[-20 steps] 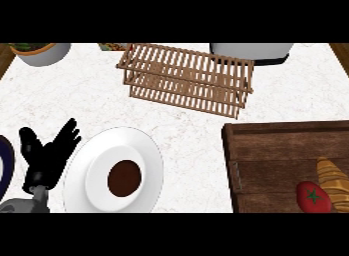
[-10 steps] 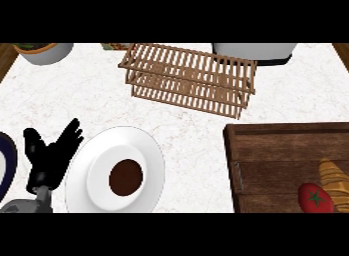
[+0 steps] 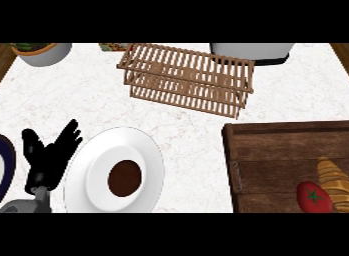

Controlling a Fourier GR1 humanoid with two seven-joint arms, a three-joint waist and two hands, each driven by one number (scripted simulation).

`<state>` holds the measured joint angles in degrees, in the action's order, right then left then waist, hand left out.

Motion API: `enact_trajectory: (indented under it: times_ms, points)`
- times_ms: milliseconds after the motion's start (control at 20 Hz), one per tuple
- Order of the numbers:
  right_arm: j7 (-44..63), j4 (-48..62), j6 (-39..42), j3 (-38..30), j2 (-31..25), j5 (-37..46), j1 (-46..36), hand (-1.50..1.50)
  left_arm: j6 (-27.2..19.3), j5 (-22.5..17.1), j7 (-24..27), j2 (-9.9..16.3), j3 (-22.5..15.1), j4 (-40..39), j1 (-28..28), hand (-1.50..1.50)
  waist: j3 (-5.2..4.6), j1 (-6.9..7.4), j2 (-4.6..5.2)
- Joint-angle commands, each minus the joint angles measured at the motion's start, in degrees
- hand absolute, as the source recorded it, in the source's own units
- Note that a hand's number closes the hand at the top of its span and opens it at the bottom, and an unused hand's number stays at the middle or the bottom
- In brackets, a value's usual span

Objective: Pick the croissant from the tray and place it in the tiered shelf

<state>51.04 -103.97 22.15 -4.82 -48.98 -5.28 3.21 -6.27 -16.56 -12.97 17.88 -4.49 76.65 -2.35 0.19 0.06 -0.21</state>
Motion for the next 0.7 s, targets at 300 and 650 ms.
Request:
enact_trajectory:
  times_ms: [300,650]
  points:
    - [2.8,-0.88,1.56,0.79,7.02,11.12,-0.16,-1.5,0.95,2.72,-1.83,-2.75,1.36,-3.04,-2.24,0.0,-0.21,-0.28,0.2]
    - [1.71,1.02,0.84,4.64,12.61,20.01,0.25,-1.5,0.86,4.26,-2.16,-3.35,2.67,-0.49,-0.69,0.0,-0.2,-0.01,0.22]
